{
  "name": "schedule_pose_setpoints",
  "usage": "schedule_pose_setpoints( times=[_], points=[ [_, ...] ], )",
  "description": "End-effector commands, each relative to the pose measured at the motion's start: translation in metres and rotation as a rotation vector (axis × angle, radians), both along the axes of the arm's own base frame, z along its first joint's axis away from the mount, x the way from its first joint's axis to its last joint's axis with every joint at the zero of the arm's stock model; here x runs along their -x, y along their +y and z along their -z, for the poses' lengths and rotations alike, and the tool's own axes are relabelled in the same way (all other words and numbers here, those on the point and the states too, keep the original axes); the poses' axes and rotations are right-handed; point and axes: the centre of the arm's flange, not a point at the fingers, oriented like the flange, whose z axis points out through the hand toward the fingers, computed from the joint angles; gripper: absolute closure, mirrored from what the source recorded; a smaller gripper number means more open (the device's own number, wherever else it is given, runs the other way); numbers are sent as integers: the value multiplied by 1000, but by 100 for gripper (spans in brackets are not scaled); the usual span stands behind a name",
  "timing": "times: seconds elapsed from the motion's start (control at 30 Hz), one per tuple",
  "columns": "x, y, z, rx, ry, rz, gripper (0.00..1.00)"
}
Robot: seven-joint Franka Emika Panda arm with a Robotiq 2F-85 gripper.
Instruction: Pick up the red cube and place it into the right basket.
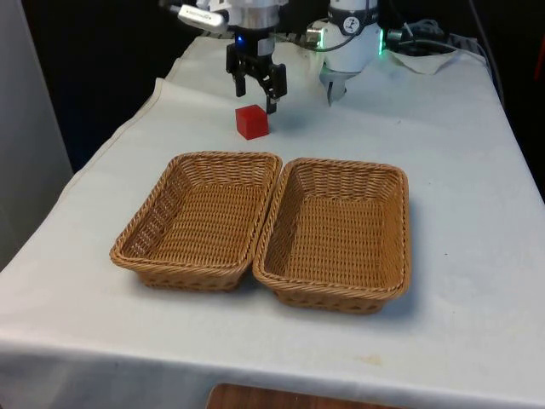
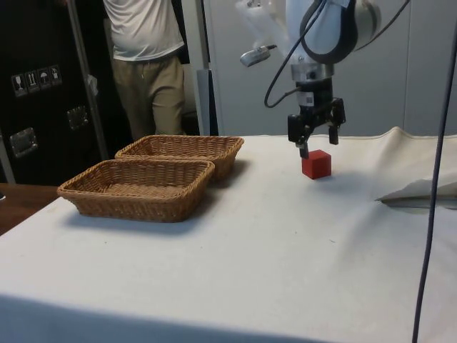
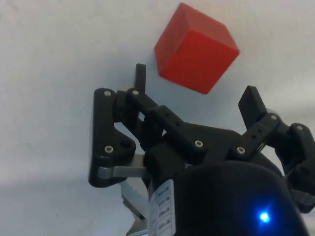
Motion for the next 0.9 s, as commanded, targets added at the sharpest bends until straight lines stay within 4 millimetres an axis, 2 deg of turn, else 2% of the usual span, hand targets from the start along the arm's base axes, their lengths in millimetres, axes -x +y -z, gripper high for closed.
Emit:
schedule_pose_setpoints(
  times=[0.0,0.17,0.33,0.63,0.87],
  points=[
    [2,-3,-1,-9,-6,5,0],
    [5,-14,2,-7,-1,18,0],
    [-1,-19,5,-1,2,31,0],
    [-16,-19,9,11,3,52,0],
    [-11,-18,17,11,5,73,0]
  ],
)
